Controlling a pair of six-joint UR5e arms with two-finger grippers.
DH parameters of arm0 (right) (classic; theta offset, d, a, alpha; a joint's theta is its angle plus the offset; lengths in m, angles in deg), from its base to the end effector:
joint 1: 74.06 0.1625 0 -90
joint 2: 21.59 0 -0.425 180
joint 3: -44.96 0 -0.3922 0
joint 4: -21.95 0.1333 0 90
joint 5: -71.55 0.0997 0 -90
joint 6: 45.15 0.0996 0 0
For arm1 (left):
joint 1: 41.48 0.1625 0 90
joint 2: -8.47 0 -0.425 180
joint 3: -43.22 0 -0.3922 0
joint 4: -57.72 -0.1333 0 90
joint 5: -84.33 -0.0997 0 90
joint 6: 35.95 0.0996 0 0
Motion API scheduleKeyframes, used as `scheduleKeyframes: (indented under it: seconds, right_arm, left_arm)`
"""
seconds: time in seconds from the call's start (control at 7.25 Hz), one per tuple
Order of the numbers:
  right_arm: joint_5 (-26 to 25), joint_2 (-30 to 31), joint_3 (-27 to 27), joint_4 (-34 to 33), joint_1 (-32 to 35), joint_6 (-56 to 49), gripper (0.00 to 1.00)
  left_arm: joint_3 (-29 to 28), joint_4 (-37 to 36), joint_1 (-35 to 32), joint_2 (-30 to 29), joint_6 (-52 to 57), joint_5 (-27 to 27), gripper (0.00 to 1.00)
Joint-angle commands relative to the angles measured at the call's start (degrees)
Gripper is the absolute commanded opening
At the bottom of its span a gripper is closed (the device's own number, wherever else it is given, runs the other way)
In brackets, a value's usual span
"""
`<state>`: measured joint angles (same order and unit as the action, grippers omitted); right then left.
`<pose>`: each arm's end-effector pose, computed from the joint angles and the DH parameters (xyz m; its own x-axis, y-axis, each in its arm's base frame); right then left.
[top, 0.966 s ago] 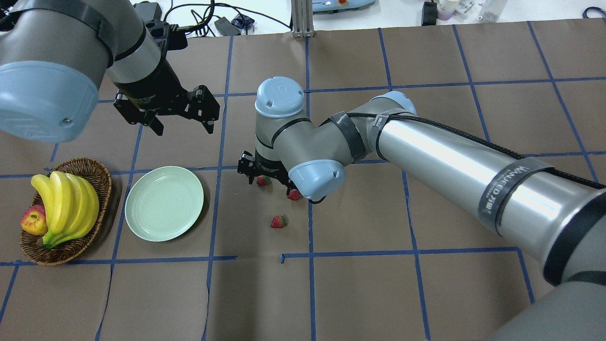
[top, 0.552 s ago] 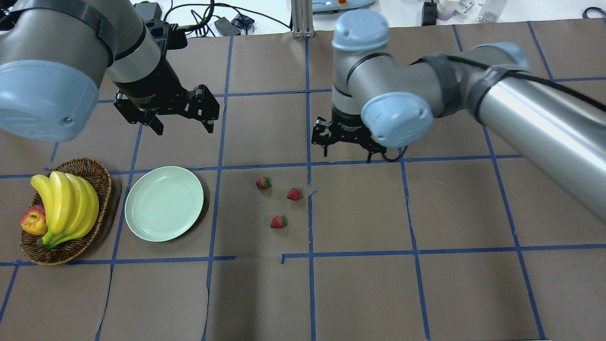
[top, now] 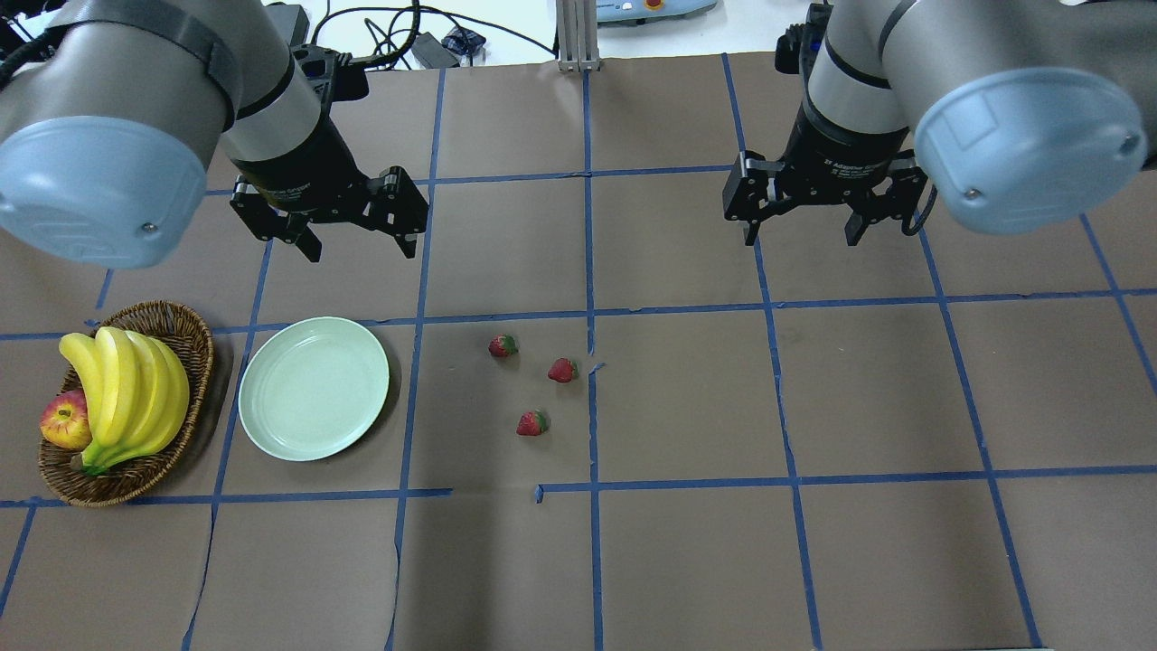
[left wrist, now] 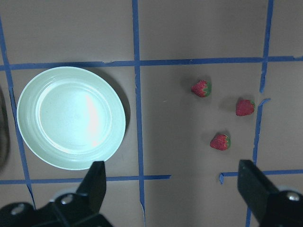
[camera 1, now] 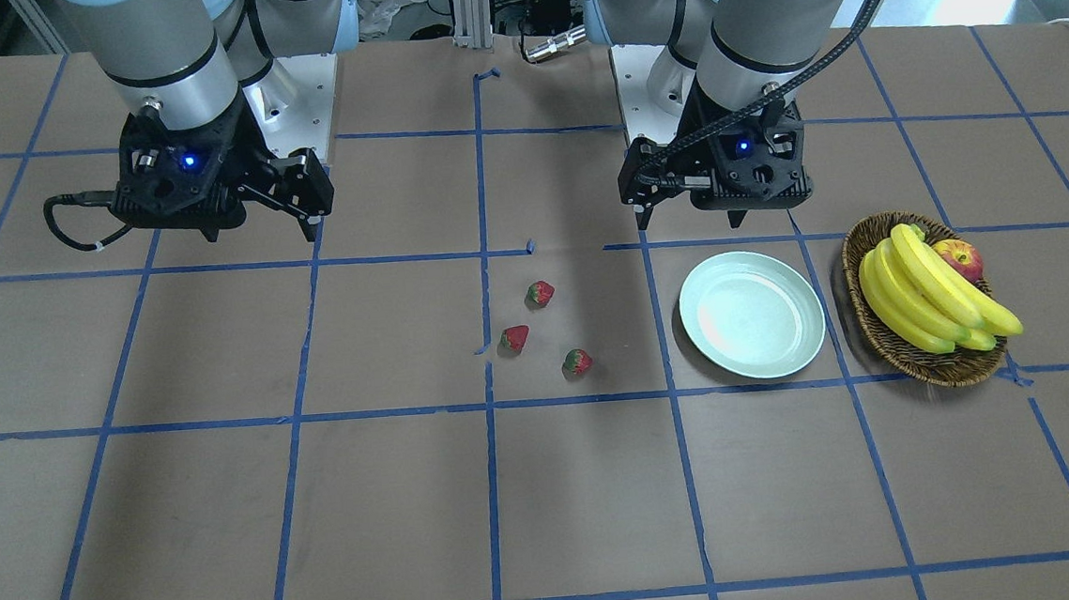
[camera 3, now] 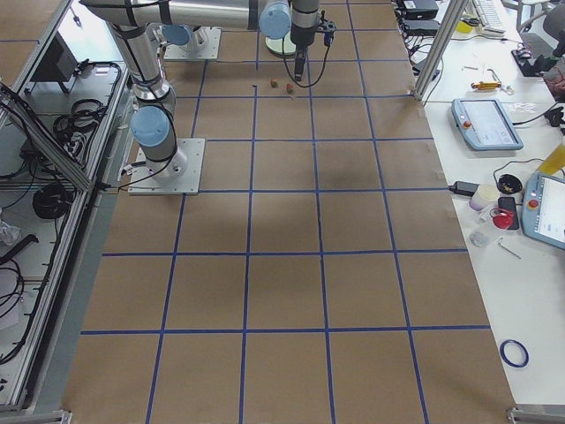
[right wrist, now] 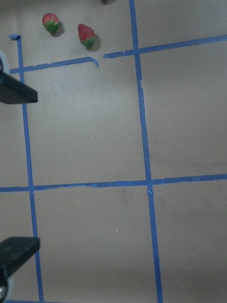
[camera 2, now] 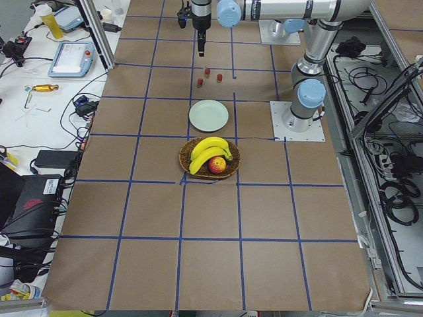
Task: Collect all strawberries into plate
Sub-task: 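Reach the left gripper to a strawberry and close on it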
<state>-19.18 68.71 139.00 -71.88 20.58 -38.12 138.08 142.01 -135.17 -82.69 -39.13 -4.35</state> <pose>0.1712 -0.4767 0.4625 -0.9991 0.0417 0.0125 0.0417 0.9991 -0.0031 -0.1674 -0.4880 0.4462 -0.9997 0.0088 0.0227 0.0089 0.9999 0.0067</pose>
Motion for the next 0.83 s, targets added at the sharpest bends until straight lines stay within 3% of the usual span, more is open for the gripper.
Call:
scheduleKeyframes:
  seconds: [0.0, 0.14, 0.69]
  right_arm:
    - [-0.8, 1.1, -3.3, 6.1, -0.2, -3.4, 1.00]
    - [-0.7, 1.0, -5.3, 7.0, -0.6, -3.2, 1.00]
    - [0.0, 1.2, -5.9, 8.5, -0.9, -2.3, 1.00]
  left_arm:
    - [0.7, -1.1, -0.1, -1.5, -0.2, 0.1, 1.00]
    - [2.8, -5.3, -0.6, -3.2, -0.2, 0.0, 1.00]
    - [19.5, -36.4, -4.4, -11.7, -6.1, 0.3, 1.00]
